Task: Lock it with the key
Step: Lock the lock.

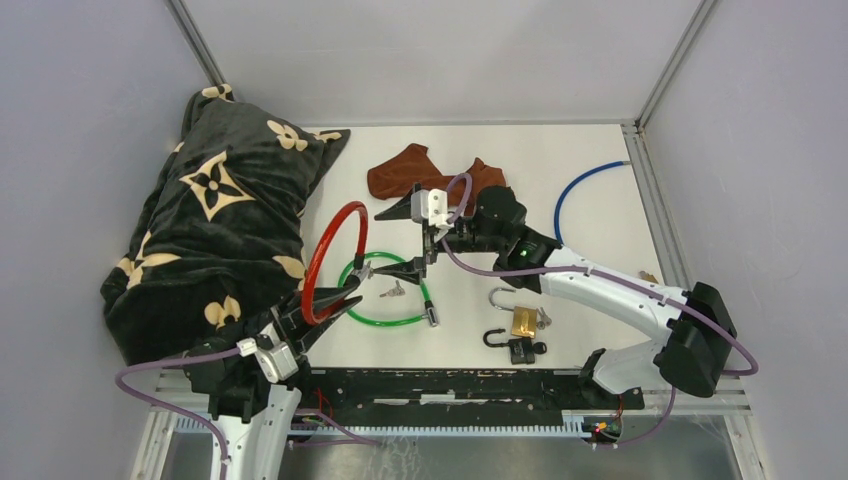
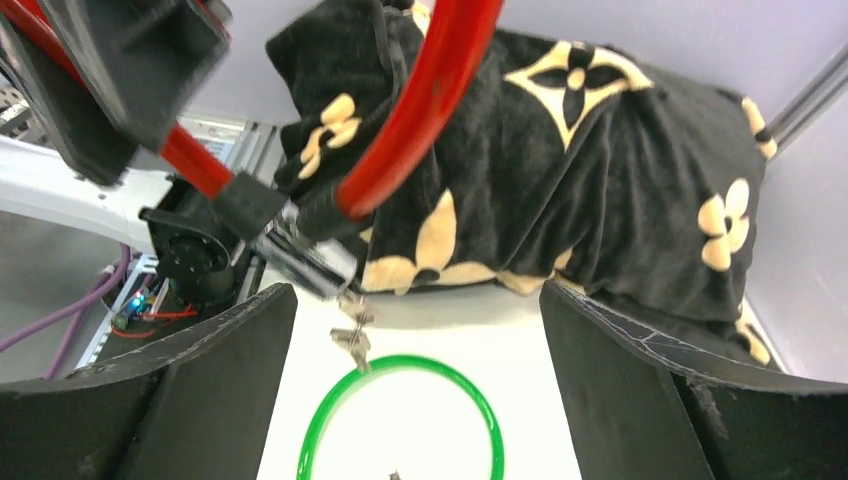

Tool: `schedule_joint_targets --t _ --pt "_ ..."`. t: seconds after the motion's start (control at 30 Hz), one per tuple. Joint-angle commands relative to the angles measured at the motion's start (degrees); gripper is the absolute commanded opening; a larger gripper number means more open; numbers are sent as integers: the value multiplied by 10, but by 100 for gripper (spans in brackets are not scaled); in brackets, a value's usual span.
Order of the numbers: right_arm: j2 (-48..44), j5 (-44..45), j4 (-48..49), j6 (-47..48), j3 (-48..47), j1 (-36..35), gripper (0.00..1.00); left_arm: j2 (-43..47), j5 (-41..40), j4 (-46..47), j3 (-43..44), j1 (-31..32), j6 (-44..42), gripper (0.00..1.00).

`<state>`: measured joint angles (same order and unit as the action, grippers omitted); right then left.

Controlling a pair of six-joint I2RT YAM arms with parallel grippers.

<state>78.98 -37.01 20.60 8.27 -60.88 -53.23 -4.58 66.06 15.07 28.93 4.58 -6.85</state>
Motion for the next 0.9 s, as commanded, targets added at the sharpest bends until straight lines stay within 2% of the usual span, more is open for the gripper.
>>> schedule_joint_targets --t 0.0,0.13,0.33,0.43,0.53,0.63,0.7,0.77,0.87 --pt "2 -54 19 -21 -50 -2 98 -9 22 13 22 -3 -28 2" --pt "-6 -80 29 -46 -49 -1 98 -8 23 13 19 -3 -30 2" --pt "-23 -45 -61 75 -22 8 98 -6 7 61 25 -3 -2 2" --pt "-23 60 -62 67 -15 7 93 -16 8 89 33 -4 34 2" --pt "-49 119 60 35 63 -5 92 -24 -12 130 31 -3 84 2" --pt "-101 213 241 101 194 -55 92 -30 -30 147 29 -3 97 2" --pt "-115 284 333 130 247 -81 89 -32 -31 155 29 -4 102 2" --pt "-113 322 386 121 267 -91 83 -35 -30 164 28 -3 108 2" --pt "-95 333 411 135 266 -111 81 -40 -33 173 28 -4 109 2"
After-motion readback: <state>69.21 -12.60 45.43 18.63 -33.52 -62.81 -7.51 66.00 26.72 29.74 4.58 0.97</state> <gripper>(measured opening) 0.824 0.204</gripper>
